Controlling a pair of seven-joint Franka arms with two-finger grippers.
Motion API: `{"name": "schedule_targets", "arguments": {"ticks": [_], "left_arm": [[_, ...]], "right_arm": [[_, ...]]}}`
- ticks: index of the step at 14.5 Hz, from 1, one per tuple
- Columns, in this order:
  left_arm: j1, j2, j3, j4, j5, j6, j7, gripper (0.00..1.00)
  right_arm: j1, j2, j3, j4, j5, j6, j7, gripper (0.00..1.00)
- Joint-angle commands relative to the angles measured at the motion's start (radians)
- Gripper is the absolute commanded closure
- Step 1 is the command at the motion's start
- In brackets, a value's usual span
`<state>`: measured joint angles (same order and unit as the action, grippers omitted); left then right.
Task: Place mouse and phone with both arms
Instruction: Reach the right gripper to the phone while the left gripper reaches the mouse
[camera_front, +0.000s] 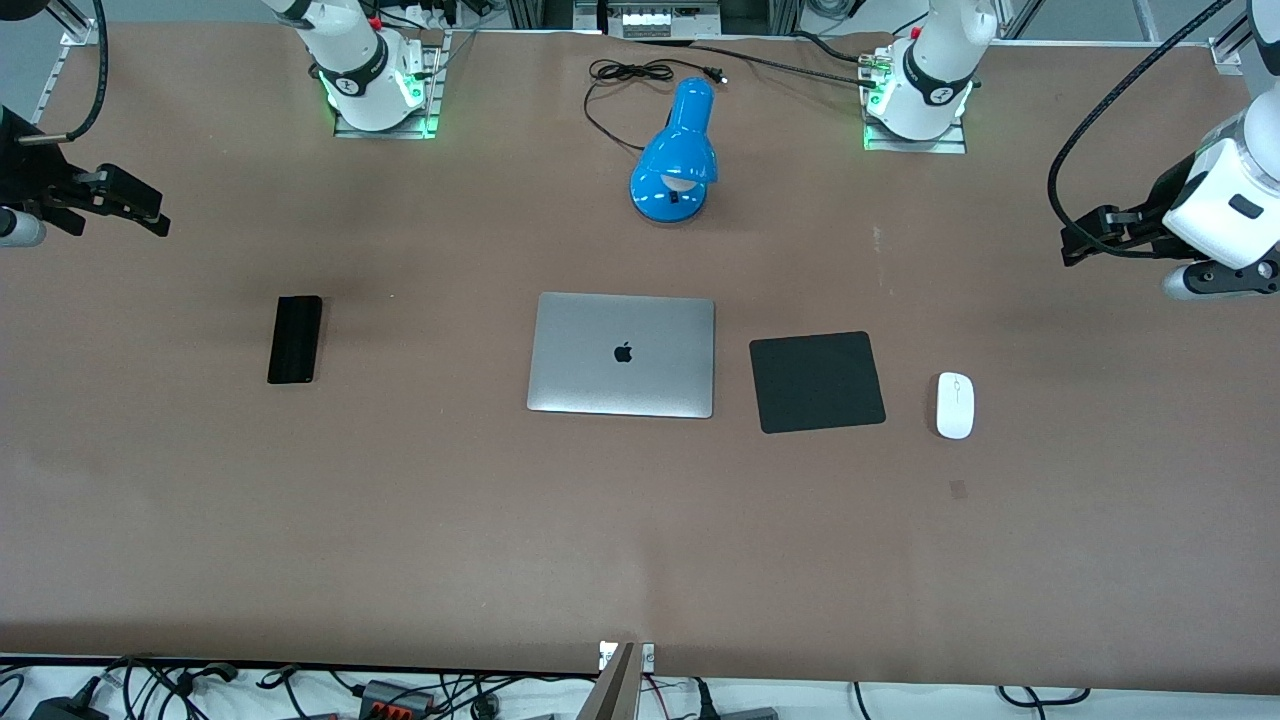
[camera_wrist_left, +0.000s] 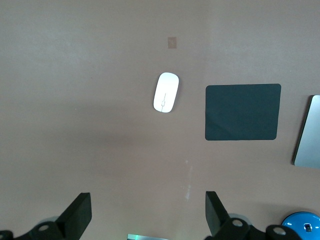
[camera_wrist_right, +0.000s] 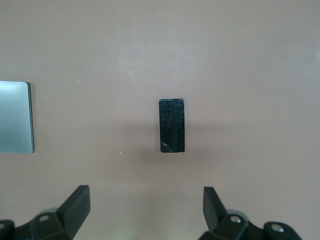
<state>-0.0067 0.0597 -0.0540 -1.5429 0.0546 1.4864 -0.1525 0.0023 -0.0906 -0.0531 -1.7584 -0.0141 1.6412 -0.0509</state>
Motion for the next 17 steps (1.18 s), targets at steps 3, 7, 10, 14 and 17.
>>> {"name": "schedule_targets", "arguments": {"ticks": [3,7,10,14,17], "left_arm": [[0.002,-0.015,-0.001,-0.008,-0.004,-0.006,0.001,0.0],[0.005,-0.015,0.003,-0.009,-0.01,-0.002,0.001,0.0],[0.004,0.0,0.002,0.007,-0.001,0.002,-0.002,0.0],[0.025,0.025,0.014,0.049,-0.016,-0.002,0.08,0.0],[0.066,0.07,0.016,0.053,-0.018,0.012,0.091,0.0]], "right_arm": [[-0.004,-0.021,-0.004,0.007,-0.001,-0.006,-0.007,0.0],[-0.001,-0.011,-0.002,0.007,-0.001,0.002,-0.004,0.0],[0.014,0.008,0.001,0.007,-0.009,0.006,-0.003,0.0],[0.016,0.077,0.001,-0.012,-0.012,0.038,0.011,0.0],[0.007,0.107,0.001,-0.128,-0.013,0.158,0.011,0.0]]}}
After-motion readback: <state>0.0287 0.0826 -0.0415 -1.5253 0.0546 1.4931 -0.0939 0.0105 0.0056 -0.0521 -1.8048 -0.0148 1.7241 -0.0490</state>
